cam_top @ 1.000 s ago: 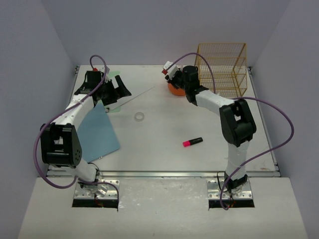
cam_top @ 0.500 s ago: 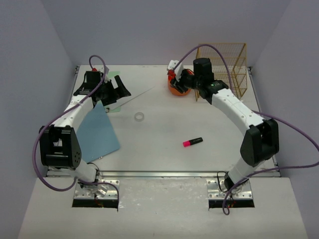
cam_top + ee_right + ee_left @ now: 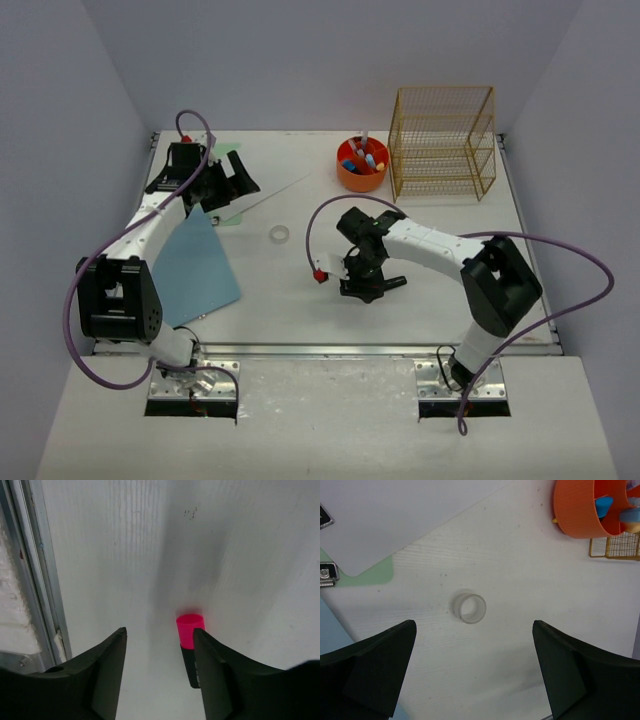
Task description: Organize the desk
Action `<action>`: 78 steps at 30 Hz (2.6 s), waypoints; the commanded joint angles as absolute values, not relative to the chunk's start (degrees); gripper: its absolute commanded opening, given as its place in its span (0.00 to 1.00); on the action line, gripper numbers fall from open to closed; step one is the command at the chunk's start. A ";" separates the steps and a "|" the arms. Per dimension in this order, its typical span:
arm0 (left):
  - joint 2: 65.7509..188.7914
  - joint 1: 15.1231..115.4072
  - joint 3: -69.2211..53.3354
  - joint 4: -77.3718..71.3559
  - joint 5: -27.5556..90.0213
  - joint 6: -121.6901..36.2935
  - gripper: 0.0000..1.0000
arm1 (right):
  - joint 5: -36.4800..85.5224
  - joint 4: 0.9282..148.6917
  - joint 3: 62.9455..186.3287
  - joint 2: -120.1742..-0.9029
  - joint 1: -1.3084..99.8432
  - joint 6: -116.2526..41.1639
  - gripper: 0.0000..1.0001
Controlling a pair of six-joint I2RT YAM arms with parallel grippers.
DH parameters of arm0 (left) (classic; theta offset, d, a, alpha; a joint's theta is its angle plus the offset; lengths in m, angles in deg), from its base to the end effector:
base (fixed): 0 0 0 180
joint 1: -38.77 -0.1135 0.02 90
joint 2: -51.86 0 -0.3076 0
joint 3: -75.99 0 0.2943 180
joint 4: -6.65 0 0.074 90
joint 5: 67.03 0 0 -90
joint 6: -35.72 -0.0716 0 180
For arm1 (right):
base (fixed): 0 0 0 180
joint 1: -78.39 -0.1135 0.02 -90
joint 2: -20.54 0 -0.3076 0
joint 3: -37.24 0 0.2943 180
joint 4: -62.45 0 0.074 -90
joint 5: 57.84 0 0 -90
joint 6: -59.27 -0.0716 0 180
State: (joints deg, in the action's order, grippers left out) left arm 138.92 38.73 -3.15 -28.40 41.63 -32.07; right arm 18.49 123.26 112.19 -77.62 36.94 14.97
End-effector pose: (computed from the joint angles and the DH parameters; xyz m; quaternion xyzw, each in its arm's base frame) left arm 0.3995 -0.0226 0.2835 -0.1111 0.9003 -0.2216 0.3578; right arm 0.2505 0.2438 0.1592 -0.6880 0.7141 0.1168 0.0562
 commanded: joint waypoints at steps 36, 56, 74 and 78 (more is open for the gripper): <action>138.75 38.77 -3.61 -27.89 39.74 -32.80 1.00 | 25.03 111.17 146.99 -88.32 38.19 6.31 0.00; 140.65 38.77 -3.10 -25.50 42.06 -30.31 1.00 | 13.35 84.14 152.26 -95.81 53.78 -1.41 0.00; 141.43 38.77 -3.43 -26.12 41.24 -30.90 1.00 | 11.58 82.18 149.99 -98.60 56.31 4.66 0.00; 141.25 38.77 -2.96 -25.91 40.98 -30.82 1.00 | 11.52 82.09 149.85 -98.90 56.96 5.52 0.00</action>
State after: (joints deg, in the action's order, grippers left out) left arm 141.25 38.73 -2.30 -28.05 41.10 -31.25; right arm 12.46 84.96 149.23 -98.59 55.97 3.51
